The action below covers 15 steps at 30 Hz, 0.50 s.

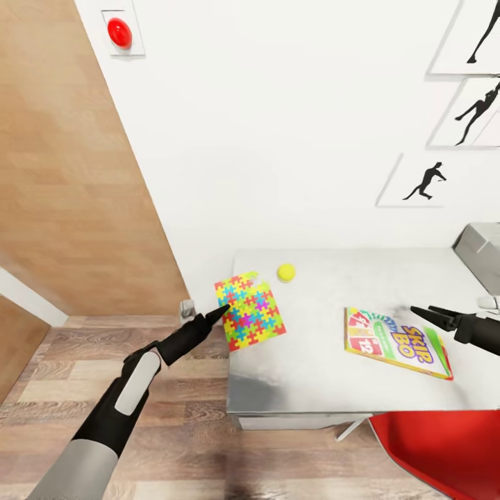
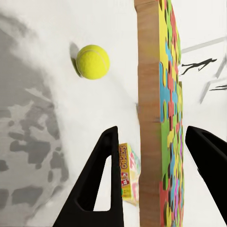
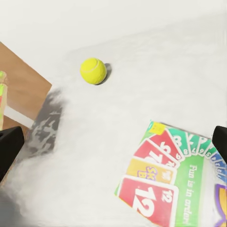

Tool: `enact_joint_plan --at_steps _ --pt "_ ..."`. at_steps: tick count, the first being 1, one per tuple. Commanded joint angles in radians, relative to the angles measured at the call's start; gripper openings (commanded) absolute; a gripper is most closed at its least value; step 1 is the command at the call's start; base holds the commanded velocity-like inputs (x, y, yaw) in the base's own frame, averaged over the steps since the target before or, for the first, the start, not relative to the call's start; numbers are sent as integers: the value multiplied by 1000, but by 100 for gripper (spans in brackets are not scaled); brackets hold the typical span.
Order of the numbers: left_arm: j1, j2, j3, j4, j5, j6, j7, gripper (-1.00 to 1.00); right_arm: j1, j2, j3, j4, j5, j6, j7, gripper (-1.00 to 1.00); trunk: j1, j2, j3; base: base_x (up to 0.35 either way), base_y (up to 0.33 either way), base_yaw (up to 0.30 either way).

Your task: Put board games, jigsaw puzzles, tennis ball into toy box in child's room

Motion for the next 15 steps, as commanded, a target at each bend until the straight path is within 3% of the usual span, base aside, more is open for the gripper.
enact_joint_plan --at_steps 1,10,11,15 --pt "-2 2 5 -4 16 11 3 -100 -1 2 -1 0 -8 12 1 100 0 -1 -1 0 0 -206" --pt "-6 9 56 -15 65 25 5 -100 0 8 -2 -1 -35 63 1 100 0 -1 -1 0 0 -252" --pt "-6 9 69 -16 67 26 5 -100 0 8 -2 -1 -35 152 1 100 0 -1 -1 0 0 -273" --pt "-6 10 70 -16 71 27 5 -100 0 9 -2 -1 -36 156 1 100 0 -1 -1 0 0 -277"
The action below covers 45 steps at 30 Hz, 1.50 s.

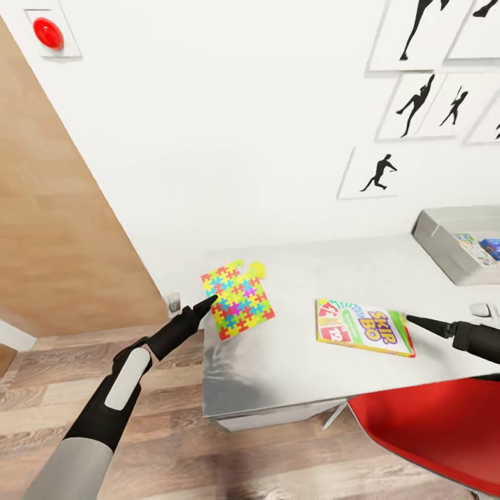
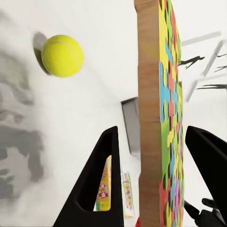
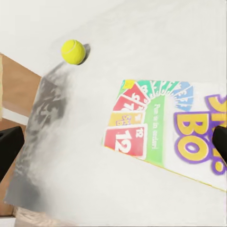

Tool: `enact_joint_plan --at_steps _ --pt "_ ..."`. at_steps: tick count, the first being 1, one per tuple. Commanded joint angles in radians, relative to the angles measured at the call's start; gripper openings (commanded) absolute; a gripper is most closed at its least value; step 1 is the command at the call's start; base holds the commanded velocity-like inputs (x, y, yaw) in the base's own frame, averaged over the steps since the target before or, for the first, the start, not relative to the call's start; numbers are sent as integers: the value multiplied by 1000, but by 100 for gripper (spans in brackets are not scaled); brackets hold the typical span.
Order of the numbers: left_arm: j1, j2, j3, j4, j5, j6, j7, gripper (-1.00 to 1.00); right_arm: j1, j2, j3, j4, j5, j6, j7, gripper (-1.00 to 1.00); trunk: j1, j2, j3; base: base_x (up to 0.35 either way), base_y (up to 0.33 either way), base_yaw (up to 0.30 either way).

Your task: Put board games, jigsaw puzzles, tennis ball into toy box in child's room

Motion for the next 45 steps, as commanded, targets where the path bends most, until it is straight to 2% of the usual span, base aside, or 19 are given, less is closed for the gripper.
enact_joint_plan --at_steps 1,45 --pt "0 1 -1 -1 11 8 2 -100 -1 0 0 0 1 6 4 100 0 -1 -1 0 0 -279" --pt "0 0 -2 -1 3 8 3 -100 -1 0 0 0 1 8 2 100 0 -1 -1 0 0 -281"
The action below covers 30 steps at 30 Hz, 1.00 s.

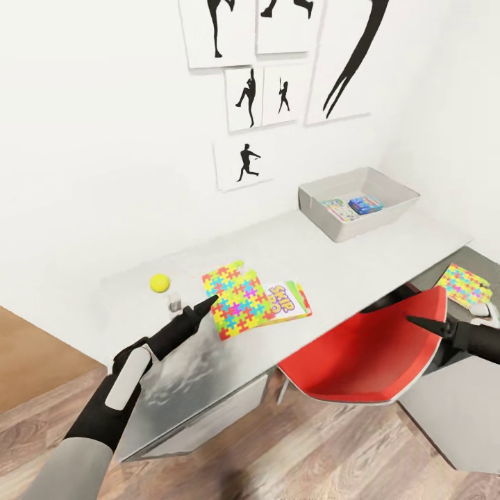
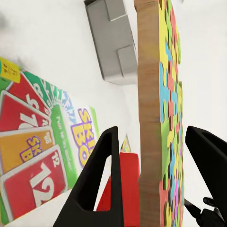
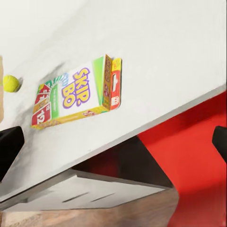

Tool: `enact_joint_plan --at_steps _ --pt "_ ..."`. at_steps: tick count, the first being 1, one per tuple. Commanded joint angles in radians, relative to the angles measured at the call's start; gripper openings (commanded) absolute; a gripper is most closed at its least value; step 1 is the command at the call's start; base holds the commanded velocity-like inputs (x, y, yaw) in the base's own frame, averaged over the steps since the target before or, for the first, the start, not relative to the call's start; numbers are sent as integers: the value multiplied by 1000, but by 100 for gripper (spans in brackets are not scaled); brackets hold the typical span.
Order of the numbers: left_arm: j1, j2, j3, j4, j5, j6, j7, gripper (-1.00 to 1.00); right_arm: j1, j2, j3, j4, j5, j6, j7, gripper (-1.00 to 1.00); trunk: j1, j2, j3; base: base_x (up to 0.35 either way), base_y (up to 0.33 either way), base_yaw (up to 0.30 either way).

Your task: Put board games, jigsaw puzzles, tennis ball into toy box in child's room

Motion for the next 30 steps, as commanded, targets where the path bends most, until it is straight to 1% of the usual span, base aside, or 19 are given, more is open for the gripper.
enact_joint_plan --at_steps 1,12,18,21,24,26,27,29,30 --pt "0 1 -1 -1 10 8 2 -100 -1 0 0 0 2 5 4 100 0 -1 -1 0 0 -281" --pt "0 1 4 -3 14 7 2 -100 -1 0 0 0 2 5 3 100 0 -1 -1 0 0 -281" --pt "3 3 8 -29 20 9 8 -100 -1 0 0 0 3 4 3 100 0 -1 -1 0 0 -281" --pt "5 5 9 -41 31 9 14 -100 -1 1 0 0 3 2 2 100 0 -1 -1 0 0 -281" --pt "6 7 6 -53 34 9 15 -100 -1 1 0 0 3 2 2 100 0 -1 -1 0 0 -282" --pt "14 8 4 -86 36 10 23 -100 -1 1 0 0 2 2 2 100 0 -1 -1 0 0 -282" --pt "29 9 7 -117 40 11 40 -100 -1 1 0 0 2 1 2 100 0 -1 -1 0 0 -282" --pt "36 9 9 -135 41 14 51 -100 -1 1 0 0 2 1 2 100 0 -1 -1 0 0 -282" --pt "44 9 33 -154 43 35 62 -100 -1 1 0 0 2 1 2 100 0 -1 -1 0 0 -282"
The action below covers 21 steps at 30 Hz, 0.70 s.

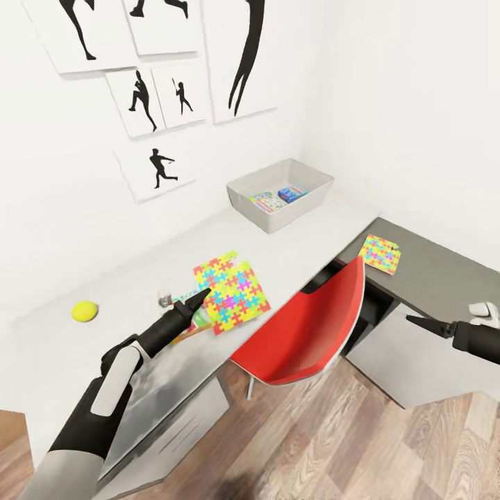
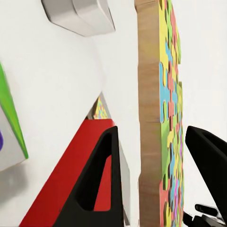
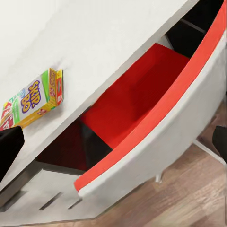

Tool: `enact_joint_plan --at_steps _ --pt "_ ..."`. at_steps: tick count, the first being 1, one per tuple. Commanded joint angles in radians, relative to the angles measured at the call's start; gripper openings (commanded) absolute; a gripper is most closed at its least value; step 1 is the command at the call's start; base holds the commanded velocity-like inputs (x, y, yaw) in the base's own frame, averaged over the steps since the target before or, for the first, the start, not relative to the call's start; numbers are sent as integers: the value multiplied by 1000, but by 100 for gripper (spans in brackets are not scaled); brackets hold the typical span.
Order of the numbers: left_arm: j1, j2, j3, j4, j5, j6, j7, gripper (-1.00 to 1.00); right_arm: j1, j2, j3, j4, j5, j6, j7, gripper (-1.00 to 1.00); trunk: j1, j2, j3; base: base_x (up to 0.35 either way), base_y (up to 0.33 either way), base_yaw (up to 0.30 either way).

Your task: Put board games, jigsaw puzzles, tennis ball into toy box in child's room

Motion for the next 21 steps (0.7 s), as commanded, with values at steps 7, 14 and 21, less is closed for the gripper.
enact_joint_plan --at_steps 7,14,21 --pt "24 0 86 -39 9 59 8 -100 -1 0 -1 0 2 5 5 100 0 -1 -1 0 0 -282" --pt "49 0 223 -95 20 156 9 -100 -1 1 0 0 2 5 5 100 0 -1 -1 0 0 -282" --pt "84 4 364 -160 62 240 14 -100 -1 18 2 0 2 5 5 100 0 -1 -1 0 0 -282"
